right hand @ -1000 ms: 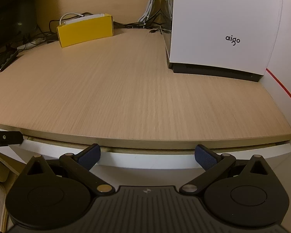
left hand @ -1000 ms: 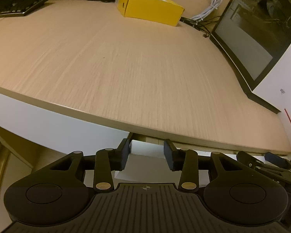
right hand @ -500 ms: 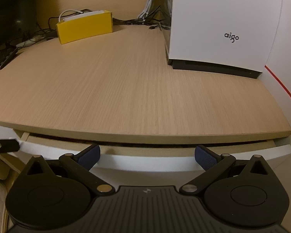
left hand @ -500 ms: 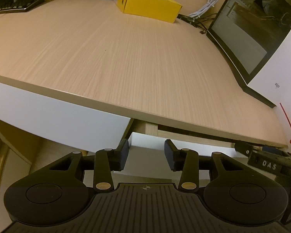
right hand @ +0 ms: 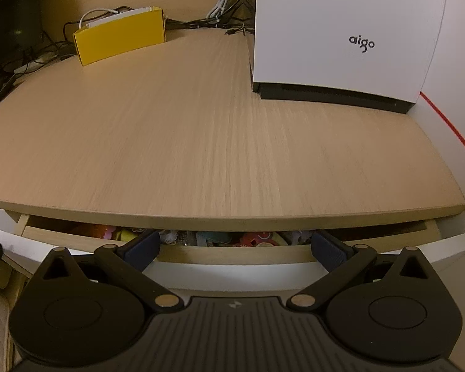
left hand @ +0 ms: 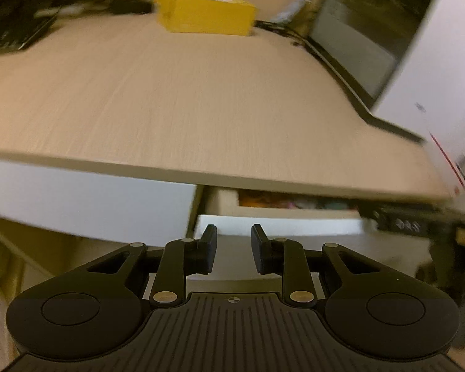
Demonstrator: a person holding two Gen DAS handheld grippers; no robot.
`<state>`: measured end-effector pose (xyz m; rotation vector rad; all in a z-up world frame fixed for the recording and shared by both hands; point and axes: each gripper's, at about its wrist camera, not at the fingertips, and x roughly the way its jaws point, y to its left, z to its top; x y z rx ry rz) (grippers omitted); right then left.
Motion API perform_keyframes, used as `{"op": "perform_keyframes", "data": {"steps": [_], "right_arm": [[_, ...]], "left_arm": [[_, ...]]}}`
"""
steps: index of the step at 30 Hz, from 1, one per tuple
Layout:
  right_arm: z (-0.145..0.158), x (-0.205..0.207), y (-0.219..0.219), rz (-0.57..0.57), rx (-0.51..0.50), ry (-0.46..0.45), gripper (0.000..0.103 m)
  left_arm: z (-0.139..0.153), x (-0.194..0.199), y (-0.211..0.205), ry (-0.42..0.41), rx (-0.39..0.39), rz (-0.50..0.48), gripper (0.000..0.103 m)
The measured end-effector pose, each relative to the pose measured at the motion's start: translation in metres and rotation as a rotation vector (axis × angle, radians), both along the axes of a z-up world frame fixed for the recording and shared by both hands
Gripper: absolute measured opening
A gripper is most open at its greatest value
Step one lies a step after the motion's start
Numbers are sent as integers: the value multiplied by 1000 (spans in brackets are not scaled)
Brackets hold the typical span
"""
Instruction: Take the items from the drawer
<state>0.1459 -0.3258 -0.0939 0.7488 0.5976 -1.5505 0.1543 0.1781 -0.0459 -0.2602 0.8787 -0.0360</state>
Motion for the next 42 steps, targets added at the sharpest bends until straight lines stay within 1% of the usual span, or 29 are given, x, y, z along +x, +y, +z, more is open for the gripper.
{"op": "perform_keyframes", "data": {"steps": [2, 4, 7, 9, 11, 12, 13, 16, 19, 22, 24, 26, 33, 35, 37, 38, 39, 42], "right_arm": [[0, 2, 4, -6, 1, 4, 103], [-1, 3, 9, -17, -3, 4, 103], [-1, 4, 18, -30, -12, 3, 103], [-1, 5, 25, -43, -16, 2, 103], [-1, 7, 32, -48, -15, 3, 103], [0, 7, 35, -75, -15, -1, 103], [0, 8, 38, -78, -16, -2, 103], [-1, 12, 48, -104, -29, -4, 103], [-1, 18, 57, -118, -26, -11, 103], [1, 23, 62, -131, 1, -15, 103], [3, 25, 66, -153, 21, -23, 103], [4, 26, 71, -149, 38, -30, 103], [12, 18, 94, -102, 91, -115, 103], [14, 14, 99, -86, 110, -139, 103], [16, 6, 103, -105, 122, -163, 102], [18, -1, 105, -117, 117, -164, 102], [19, -6, 107, -152, 111, -168, 102], [22, -25, 109, -176, 103, -165, 102]], "left_arm": [[8, -3, -8, -15, -11, -63, 27], [17, -1, -21, -43, -4, -117, 27], [16, 12, -40, -54, 12, -147, 27], [9, 23, -51, -37, 50, -162, 27], [-2, 30, -60, 6, 88, -175, 27], [-7, 31, -62, 33, 100, -184, 27], [-11, 29, -63, 59, 106, -195, 27], [-12, 21, -67, 53, 128, -222, 28], [-13, 17, -66, 70, 122, -230, 29], [-15, 10, -62, 79, 95, -240, 29], [-15, 6, -58, 91, 81, -242, 31], [-14, 0, -55, 107, 68, -246, 31], [-11, -17, -71, 147, 96, -315, 31], [-9, -19, -73, 171, 107, -337, 31], [-8, -18, -75, 201, 115, -352, 31], [-7, -18, -75, 217, 118, -363, 31], [-7, -16, -76, 230, 118, -368, 31], [-7, -11, -80, 272, 116, -388, 29]]}}
